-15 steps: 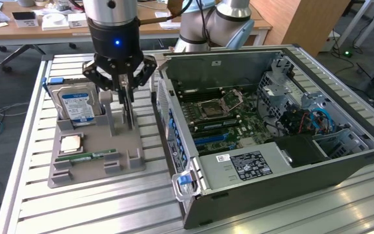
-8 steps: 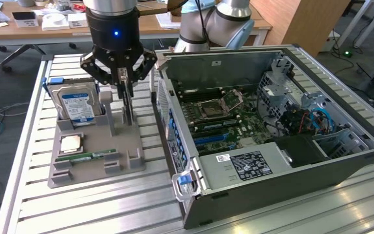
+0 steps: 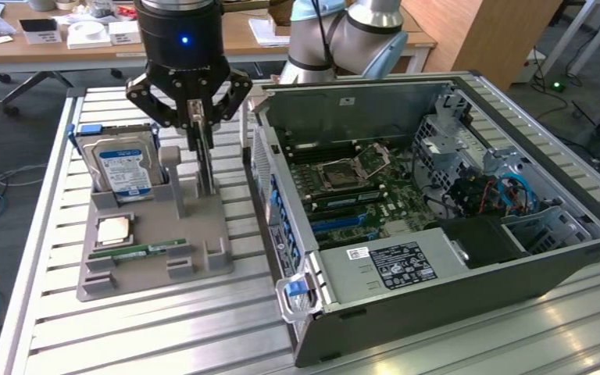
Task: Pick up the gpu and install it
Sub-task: 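Pick up the gpu and move the gpu toward the slot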
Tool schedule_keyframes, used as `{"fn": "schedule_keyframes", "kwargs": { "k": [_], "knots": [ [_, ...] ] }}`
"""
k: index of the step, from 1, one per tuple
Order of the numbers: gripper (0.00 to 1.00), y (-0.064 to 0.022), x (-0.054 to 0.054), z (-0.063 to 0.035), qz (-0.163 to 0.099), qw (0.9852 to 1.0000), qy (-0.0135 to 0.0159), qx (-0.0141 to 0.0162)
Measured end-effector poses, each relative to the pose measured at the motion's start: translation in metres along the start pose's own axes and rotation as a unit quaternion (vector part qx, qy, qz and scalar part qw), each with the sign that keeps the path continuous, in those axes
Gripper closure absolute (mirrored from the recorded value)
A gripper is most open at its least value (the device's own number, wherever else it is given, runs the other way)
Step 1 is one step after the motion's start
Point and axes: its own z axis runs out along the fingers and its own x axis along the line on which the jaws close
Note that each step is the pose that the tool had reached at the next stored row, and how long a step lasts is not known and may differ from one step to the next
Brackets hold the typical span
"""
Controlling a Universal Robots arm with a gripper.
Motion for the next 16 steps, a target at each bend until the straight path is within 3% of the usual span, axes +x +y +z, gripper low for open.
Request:
{"fn": "schedule_keyframes", "kwargs": {
  "k": [16],
  "knots": [
    [0.74,0.0002,-0.0001,-0.0048,0.000,1.0000,0.0001,-0.0001]
  ]
}}
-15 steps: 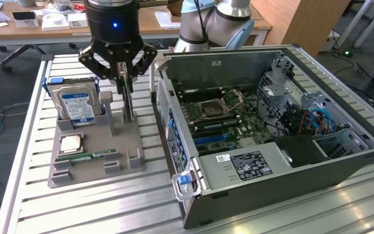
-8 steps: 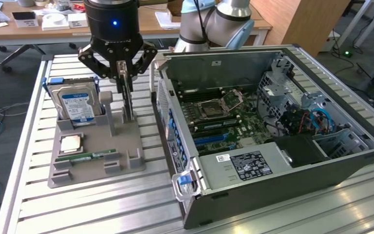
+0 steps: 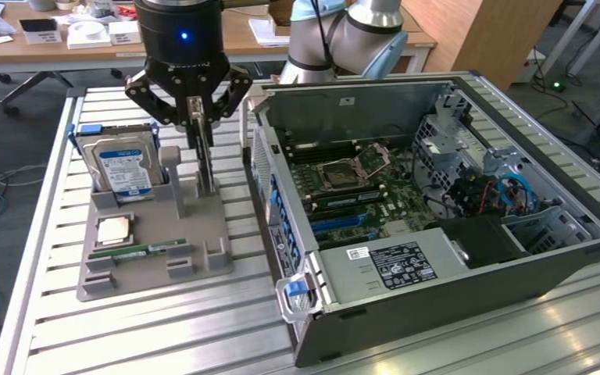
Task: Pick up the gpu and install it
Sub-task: 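Pick up the gpu and move the gpu toward the slot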
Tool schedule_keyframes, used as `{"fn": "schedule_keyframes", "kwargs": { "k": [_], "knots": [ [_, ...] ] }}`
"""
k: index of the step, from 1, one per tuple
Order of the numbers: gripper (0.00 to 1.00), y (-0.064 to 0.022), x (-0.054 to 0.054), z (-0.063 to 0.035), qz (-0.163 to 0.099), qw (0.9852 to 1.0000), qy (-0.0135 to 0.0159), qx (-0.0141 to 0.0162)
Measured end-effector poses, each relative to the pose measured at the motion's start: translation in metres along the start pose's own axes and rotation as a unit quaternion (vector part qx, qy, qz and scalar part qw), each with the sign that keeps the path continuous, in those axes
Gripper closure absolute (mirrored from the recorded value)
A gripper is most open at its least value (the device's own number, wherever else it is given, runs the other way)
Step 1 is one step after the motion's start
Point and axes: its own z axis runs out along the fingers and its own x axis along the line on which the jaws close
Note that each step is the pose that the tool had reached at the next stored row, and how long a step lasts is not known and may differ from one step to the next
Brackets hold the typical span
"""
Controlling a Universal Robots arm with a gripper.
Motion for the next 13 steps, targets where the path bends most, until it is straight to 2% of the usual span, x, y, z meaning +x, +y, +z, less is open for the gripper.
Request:
{"fn": "schedule_keyframes", "kwargs": {
  "k": [6,13],
  "knots": [
    [0.74,0.0003,0.000,-0.0083,0.000,1.0000,-0.0001,-0.0002],
    [0.74,0.0008,-0.001,-0.0238,0.000,1.0000,-0.0001,-0.0002]
  ]
}}
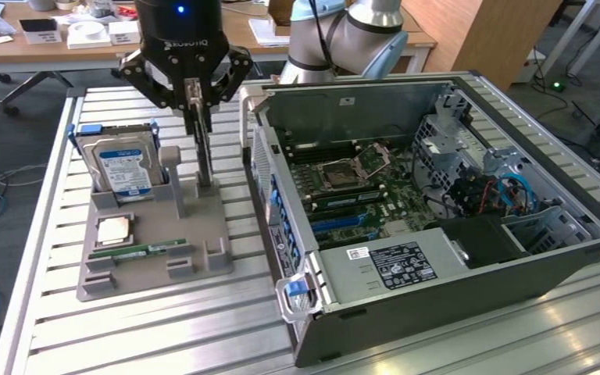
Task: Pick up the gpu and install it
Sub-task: 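Pick up the gpu and move the gpu toward the slot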
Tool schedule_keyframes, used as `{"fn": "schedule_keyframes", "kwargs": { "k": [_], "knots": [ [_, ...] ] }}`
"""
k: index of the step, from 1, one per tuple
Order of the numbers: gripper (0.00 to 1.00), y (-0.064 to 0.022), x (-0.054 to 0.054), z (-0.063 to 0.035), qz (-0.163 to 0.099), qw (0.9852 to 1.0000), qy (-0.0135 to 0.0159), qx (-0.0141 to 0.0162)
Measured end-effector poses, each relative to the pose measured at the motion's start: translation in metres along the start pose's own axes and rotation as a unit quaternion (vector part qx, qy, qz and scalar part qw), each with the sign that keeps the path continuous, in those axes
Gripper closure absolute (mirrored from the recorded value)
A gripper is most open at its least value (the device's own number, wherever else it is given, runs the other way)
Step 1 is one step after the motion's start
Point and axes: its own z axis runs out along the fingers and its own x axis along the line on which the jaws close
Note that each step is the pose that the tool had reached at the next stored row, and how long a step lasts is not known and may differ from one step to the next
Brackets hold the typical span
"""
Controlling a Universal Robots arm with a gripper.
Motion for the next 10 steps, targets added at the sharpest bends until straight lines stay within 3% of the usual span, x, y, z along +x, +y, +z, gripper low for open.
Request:
{"fn": "schedule_keyframes", "kwargs": {
  "k": [5,10],
  "knots": [
    [0.74,0.0003,-0.0002,-0.0095,0.000,1.0000,0.0000,0.0000],
    [0.74,0.0004,-0.0003,-0.0109,0.000,1.0000,0.0000,0.0000]
  ]
}}
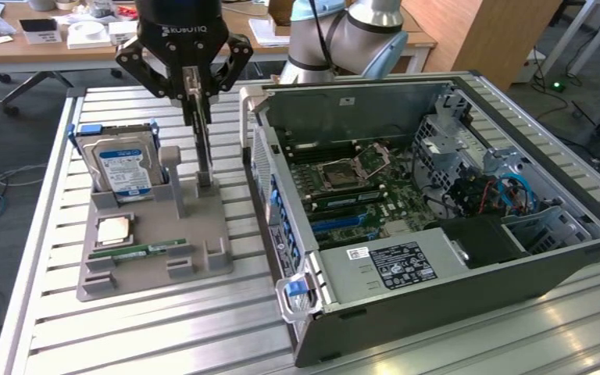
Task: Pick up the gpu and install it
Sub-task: 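Pick up the gpu and move the gpu toward the slot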
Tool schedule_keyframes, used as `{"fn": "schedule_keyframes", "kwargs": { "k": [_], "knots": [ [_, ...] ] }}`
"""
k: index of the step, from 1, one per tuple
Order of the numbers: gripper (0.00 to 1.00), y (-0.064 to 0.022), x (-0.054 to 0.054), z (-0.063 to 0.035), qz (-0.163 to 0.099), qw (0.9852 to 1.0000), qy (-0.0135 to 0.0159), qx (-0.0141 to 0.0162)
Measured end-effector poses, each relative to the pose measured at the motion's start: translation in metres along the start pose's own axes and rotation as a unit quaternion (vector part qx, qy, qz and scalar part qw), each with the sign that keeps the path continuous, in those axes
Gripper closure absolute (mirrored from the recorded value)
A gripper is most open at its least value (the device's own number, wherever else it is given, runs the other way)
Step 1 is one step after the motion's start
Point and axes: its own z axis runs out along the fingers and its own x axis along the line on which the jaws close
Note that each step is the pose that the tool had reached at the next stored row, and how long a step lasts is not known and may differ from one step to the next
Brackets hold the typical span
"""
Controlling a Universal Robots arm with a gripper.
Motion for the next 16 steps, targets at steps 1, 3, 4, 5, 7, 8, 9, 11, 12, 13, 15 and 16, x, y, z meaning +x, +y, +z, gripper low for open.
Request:
{"fn": "schedule_keyframes", "kwargs": {
  "k": [1,3,4,5,7,8,9,11,12,13,15,16],
  "knots": [
    [0.74,0.0000,0.0000,0.0000,0.000,1.0000,0.0000,0.0000],
    [0.74,0.0000,0.0000,-0.0006,0.000,1.0000,0.0001,0.0001],
    [0.74,0.0000,0.0000,-0.0013,0.000,1.0000,0.0001,0.0001],
    [0.74,0.0000,0.0000,-0.0020,0.000,1.0000,0.0000,0.0000],
    [0.74,0.0001,-0.0001,-0.0037,0.000,1.0000,0.0000,0.0000],
    [0.74,0.0001,-0.0001,-0.0045,0.000,1.0000,0.0000,0.0000],
    [0.74,0.0001,-0.0001,-0.0052,0.000,1.0000,0.0000,0.0000],
    [0.74,0.0002,-0.0001,-0.0058,0.000,1.0000,-0.0001,0.0000],
    [0.74,0.0002,-0.0001,-0.0059,0.000,1.0000,0.0000,0.0000],
    [0.74,0.0002,-0.0002,-0.0059,0.000,1.0000,0.0000,0.0000],
    [0.74,0.0002,-0.0003,-0.0064,0.000,1.0000,0.0000,0.0001],
    [0.74,0.0002,-0.0004,-0.0065,0.000,1.0000,0.0000,0.0001]
  ]
}}
